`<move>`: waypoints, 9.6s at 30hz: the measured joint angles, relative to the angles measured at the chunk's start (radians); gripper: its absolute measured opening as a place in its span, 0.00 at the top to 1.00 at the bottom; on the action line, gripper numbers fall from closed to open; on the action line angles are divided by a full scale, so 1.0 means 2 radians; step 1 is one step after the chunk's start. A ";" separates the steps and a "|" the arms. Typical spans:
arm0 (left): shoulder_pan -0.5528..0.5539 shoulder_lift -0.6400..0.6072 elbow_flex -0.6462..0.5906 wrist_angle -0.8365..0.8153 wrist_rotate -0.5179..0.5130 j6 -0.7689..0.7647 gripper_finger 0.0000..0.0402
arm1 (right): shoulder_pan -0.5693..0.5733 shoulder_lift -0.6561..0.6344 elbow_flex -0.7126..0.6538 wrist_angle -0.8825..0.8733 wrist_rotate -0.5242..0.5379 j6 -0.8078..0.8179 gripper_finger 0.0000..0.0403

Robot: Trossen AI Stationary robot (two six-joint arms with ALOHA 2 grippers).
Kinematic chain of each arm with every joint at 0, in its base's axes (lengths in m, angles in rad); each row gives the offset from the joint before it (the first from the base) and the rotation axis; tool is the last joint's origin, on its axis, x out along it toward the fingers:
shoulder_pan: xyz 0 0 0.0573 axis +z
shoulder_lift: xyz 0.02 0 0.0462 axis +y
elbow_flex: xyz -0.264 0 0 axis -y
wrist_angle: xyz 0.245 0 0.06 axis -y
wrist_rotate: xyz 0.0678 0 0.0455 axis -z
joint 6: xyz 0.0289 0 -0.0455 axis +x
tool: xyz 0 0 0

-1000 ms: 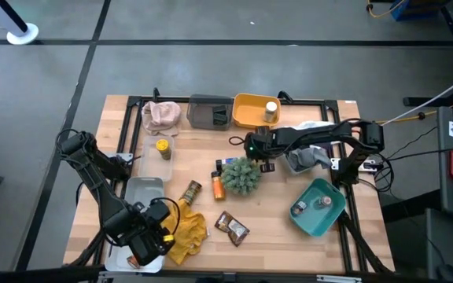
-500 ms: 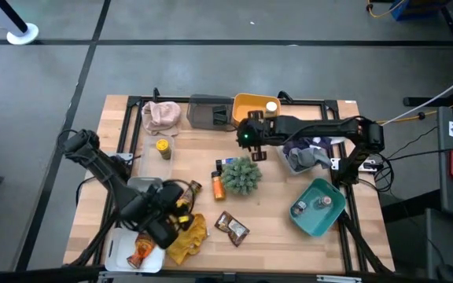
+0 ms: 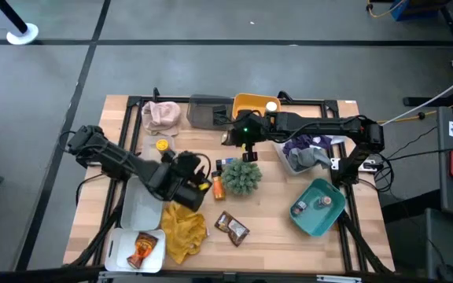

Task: Sort spices by type
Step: Put the orange spice pack into the bottom white bin

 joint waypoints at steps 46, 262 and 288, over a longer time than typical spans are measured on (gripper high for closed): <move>0.141 -0.001 0.000 0.174 0.112 0.342 0.79 | 0.000 0.000 -0.001 0.075 -0.166 0.000 0.92; 0.029 0.140 0.225 -0.001 0.441 0.304 0.91 | 0.000 -0.552 -0.476 0.052 -0.152 0.173 0.62; -0.281 0.122 0.142 -0.135 0.504 -0.290 0.83 | 0.000 -0.553 -0.476 0.064 -0.152 0.173 0.62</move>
